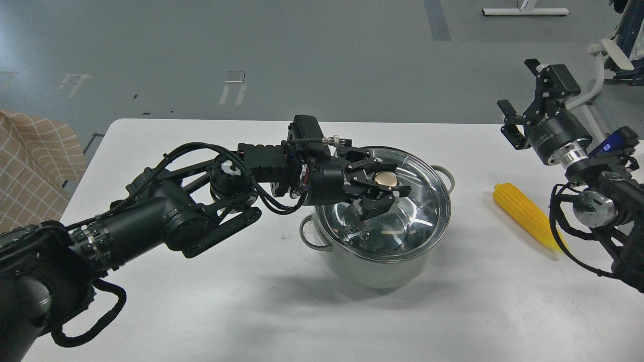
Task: Open pot and put corn in
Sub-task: 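Lift the glass lid off the pot with the left gripper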
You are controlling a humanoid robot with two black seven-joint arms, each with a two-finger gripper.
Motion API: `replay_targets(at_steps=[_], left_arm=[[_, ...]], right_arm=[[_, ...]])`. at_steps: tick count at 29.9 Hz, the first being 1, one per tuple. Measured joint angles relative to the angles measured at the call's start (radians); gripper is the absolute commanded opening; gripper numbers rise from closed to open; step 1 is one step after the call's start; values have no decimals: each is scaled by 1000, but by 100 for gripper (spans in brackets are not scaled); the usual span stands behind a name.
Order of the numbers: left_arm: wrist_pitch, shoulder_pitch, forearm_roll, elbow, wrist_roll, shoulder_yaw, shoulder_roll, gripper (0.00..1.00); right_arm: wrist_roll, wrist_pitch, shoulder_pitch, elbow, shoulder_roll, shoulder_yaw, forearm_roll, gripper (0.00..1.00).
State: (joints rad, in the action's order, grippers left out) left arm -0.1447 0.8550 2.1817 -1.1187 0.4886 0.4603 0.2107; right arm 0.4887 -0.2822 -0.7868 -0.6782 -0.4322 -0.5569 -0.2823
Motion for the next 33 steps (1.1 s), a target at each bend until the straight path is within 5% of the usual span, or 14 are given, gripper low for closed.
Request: replay_targets(at_steps=[9,16,24,33], left_arm=[[12,0,0,-13,0,10,15,0],[14,108,0,-60,0,24,80,0],[21,152,-55,-187,0,25,371,0],[211,-32,-220,-202,0,8,684,0]], right_arm=[[0,4,0,0,0,0,0,100],[0,8,0,-4,1,-1,0,100],[0,8,0,-6,-3,-1,0,100],[0,18,6,-6,6,-1,0,100]])
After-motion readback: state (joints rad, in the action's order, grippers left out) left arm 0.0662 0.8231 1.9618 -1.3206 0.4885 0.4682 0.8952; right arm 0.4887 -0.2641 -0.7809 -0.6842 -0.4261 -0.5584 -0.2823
